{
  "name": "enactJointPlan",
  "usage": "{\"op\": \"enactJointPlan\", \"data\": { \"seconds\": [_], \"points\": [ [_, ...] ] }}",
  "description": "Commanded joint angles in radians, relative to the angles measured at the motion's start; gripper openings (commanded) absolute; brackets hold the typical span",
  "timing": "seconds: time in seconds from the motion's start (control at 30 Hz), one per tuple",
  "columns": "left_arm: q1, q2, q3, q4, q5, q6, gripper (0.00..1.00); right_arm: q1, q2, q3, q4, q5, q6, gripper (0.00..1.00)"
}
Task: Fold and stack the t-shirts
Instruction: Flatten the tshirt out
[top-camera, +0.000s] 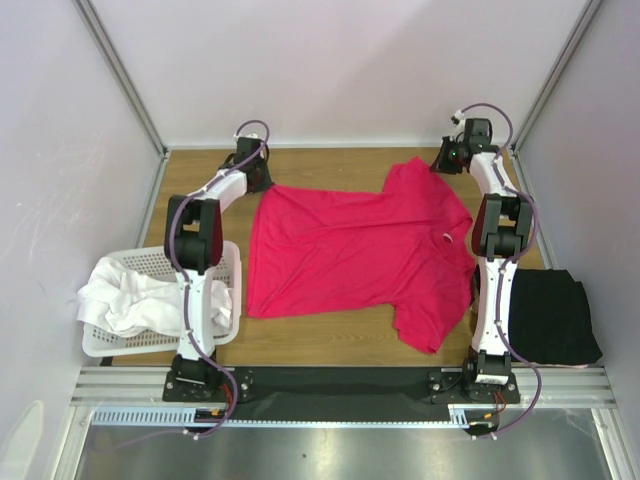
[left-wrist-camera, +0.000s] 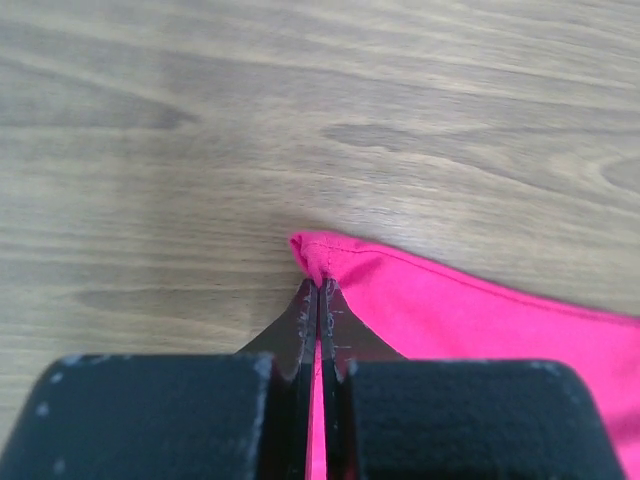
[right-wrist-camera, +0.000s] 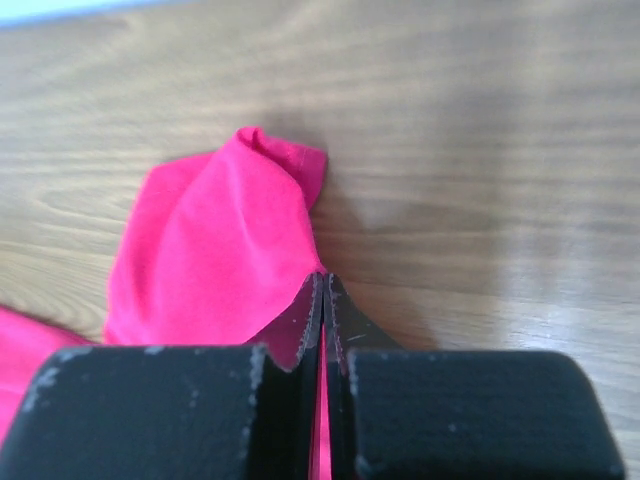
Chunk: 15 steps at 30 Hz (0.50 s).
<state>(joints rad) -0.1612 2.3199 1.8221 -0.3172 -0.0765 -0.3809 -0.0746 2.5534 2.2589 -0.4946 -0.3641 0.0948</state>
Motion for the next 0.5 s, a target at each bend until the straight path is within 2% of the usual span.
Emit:
{"op": "enactJointPlan", "data": {
  "seconds": [0.0,0.27,0.47],
  "points": [
    [-0.004,-0.167,-0.052,0.22,0.066,0.115,0.0,-0.01,-0.137,0.068,0.114,-0.03,0.029,0.0],
    [-0.008,-0.352,-0.132,0.365,0.113,0.155,0.0,-0.024,-0.323,0.053,0.157,-0.055,0.016,0.0],
    [-0.02,-0.533,-0.213,0.428,0.112,0.166,0.0,-0.022,-0.522,-0.048,0.197,-0.079,0.003,0.0]
  ]
}}
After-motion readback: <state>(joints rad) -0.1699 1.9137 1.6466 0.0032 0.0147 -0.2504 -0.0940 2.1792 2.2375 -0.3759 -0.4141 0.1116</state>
